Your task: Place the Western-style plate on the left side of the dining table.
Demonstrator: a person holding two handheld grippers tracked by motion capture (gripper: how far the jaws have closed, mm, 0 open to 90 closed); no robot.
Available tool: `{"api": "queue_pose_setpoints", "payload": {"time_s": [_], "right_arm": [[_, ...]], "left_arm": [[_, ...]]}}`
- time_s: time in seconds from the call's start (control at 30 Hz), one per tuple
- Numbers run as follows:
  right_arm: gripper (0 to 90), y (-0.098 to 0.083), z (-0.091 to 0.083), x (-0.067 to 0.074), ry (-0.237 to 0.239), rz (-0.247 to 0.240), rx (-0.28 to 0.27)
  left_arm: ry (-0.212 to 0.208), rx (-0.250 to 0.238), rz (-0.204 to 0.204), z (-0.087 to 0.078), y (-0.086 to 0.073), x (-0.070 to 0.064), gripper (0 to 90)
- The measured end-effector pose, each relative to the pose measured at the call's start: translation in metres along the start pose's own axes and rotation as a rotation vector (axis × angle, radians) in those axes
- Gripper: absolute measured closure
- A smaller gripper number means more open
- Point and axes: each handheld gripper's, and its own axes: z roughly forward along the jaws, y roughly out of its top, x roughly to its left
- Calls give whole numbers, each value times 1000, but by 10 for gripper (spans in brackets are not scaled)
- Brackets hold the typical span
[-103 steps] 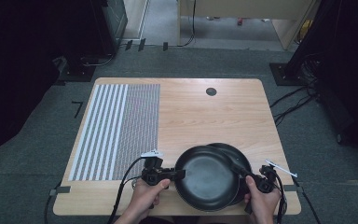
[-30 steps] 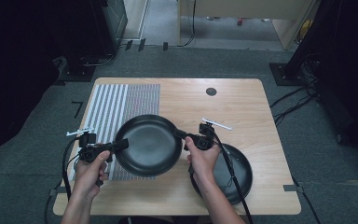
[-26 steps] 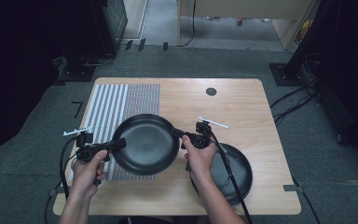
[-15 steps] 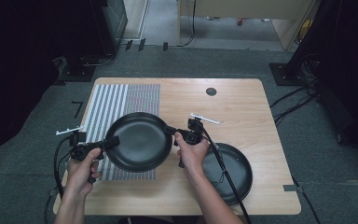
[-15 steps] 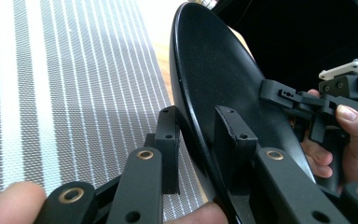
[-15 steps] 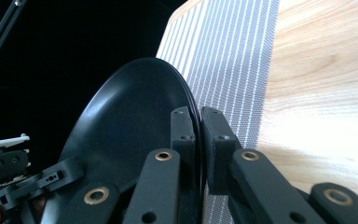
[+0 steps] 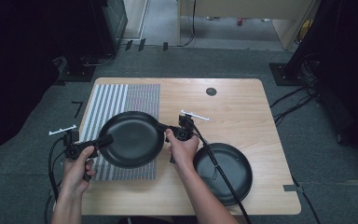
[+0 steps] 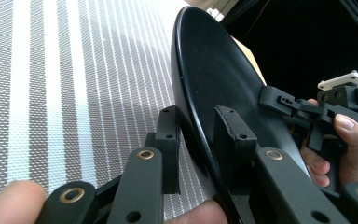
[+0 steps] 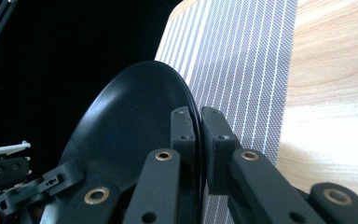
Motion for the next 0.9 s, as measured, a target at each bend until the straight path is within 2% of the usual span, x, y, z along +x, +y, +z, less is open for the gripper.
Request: {"api": "queue_pose_setpoints", "payload": {"time_s": [0.3, 0.57, 0.67, 0.73, 0.9], "right_arm": [[850, 0, 26, -3, -6, 17, -8], [856, 4, 57, 0, -37, 1, -13], [855, 4, 69, -2, -43, 7, -5], [854, 4, 76, -4, -48, 17, -1], [852, 6, 89, -6, -79, 20, -16]], "left_arm": [[28, -15, -21, 1, 6, 19, 724], [6, -40, -120, 7, 15, 57, 740], [29, -32, -121, 8, 19, 64, 740], [40, -15, -105, 11, 24, 68, 737], [54, 6, -99, 19, 35, 80, 727]]}}
